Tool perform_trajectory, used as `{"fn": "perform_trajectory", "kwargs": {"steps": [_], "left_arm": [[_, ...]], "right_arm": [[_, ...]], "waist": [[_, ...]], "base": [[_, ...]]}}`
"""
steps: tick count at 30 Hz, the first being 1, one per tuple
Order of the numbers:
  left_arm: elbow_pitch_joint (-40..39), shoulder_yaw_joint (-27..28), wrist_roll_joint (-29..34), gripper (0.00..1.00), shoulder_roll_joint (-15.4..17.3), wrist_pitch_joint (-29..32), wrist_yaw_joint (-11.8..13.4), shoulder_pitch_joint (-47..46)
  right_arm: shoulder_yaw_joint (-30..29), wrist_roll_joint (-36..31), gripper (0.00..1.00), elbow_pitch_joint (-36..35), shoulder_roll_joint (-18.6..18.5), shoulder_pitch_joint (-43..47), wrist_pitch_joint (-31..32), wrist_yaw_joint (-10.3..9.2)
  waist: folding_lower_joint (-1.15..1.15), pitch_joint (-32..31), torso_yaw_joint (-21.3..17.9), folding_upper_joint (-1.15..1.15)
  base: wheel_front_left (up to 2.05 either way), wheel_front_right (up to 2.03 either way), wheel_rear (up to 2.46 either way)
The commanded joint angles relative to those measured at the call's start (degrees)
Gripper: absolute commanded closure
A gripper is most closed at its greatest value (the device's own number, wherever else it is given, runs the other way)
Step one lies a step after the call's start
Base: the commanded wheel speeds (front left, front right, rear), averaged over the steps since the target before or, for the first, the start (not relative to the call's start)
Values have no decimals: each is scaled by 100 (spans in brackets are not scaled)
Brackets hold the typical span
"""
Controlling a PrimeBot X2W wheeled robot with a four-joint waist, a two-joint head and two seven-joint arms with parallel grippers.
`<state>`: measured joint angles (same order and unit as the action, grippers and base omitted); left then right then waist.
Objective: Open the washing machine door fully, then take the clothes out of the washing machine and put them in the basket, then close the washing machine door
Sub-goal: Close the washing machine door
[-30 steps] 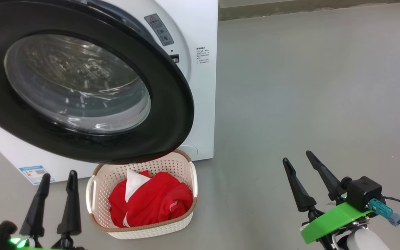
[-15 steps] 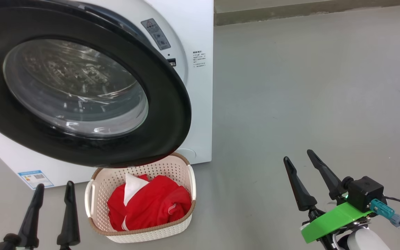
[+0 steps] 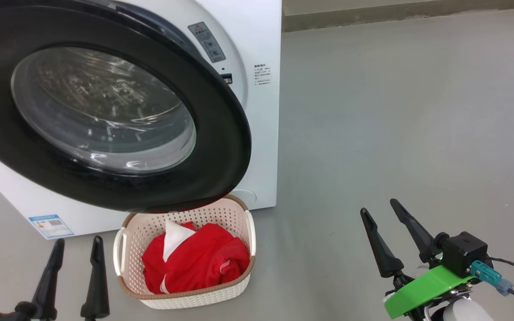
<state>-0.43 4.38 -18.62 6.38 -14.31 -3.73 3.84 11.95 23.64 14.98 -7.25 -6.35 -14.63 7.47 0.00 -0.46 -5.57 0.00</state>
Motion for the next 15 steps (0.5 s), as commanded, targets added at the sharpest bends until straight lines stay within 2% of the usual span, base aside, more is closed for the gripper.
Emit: {"fn": "perform_trajectory", "kwargs": {"steps": [1, 2, 4, 6, 7, 8, 15], "left_arm": [[-116, 224, 49, 0, 36, -69, -67, -111], [-114, 228, 58, 0, 26, -69, -75, -111], [-114, 231, 68, 0, 17, -69, -83, -108], [-111, 222, 109, 0, 7, -69, -98, -108], [-114, 220, 133, 0, 3, -69, -103, -111], [-121, 216, 150, 0, -5, -69, -109, -120], [-152, 94, 325, 0, -44, -69, -150, -233]], "right_arm": [[155, 25, 28, -113, -56, -116, -37, 2], [181, 29, 56, -100, -60, -138, -37, 2], [212, 32, 59, -85, -64, -166, -37, 2], [309, 85, 79, -29, -66, -229, -37, 2], [350, 154, 94, 6, -51, -276, -37, 2], [401, 200, 100, 43, -54, -342, -37, 2], [779, 279, 100, 444, -64, -1111, -37, 2]], "waist": [[0, 8, 34, 0], [0, 11, 47, 0], [0, 14, 62, 0], [0, 29, 107, 0], [0, 36, 124, 0], [0, 57, 147, 0], [0, 281, 356, 0]], "base": [[0, 0, 0], [0, 0, 0], [0, 0, 0], [0, 0, 0], [0, 0, 0], [0, 0, 0], [0, 0, 0]]}}
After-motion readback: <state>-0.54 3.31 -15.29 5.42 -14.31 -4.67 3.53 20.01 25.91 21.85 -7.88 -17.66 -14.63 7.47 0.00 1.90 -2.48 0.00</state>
